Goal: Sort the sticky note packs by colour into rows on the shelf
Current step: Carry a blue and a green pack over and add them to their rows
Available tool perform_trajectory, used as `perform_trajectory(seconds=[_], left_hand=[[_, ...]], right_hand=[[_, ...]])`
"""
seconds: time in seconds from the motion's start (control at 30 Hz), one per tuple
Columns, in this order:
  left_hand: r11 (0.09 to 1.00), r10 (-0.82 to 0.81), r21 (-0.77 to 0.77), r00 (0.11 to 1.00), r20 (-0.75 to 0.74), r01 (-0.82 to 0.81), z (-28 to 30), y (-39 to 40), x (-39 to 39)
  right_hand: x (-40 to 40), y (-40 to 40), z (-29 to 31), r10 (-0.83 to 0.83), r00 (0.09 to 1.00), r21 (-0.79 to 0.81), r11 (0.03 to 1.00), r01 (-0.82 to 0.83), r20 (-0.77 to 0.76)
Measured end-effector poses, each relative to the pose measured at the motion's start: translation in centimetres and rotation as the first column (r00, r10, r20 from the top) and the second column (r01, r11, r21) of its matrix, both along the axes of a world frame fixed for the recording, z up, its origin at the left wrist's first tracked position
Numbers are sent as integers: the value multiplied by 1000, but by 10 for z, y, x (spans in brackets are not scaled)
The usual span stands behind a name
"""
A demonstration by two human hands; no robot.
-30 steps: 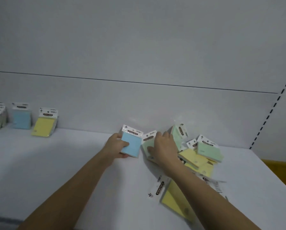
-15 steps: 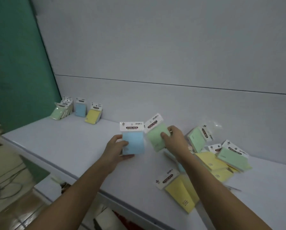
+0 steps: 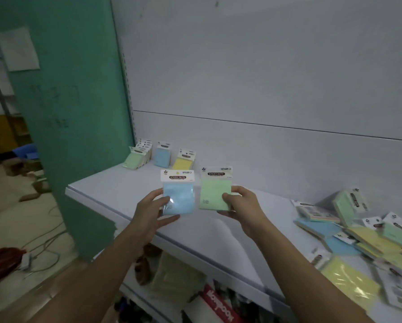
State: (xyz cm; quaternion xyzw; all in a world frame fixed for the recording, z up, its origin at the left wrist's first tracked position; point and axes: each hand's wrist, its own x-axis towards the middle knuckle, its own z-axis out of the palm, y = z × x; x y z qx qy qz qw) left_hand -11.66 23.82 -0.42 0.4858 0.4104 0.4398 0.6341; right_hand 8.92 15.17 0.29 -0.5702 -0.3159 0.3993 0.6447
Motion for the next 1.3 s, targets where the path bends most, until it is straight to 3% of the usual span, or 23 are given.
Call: perform_trajectory(seconds=[0.23,0.43,0.97,1.3], left_hand=[[996,63,64,994,-90,-58,-3,57,-117],[997,64,50,992,-109,-59,-3,113,-160],[987,-33,142,969,-245,70,-10,292,-98],[967,-70,215,951,-301,140,-22,365,-36]], right_hand=[[-100,60,4,-58,997,-28,998,59,44],[-135,105,5,-110,991,-39,993,113,74],[-117,266,-37,-240,947,-27,968,251,215],[-119,293,-53,-372,911,17,927,375,176]])
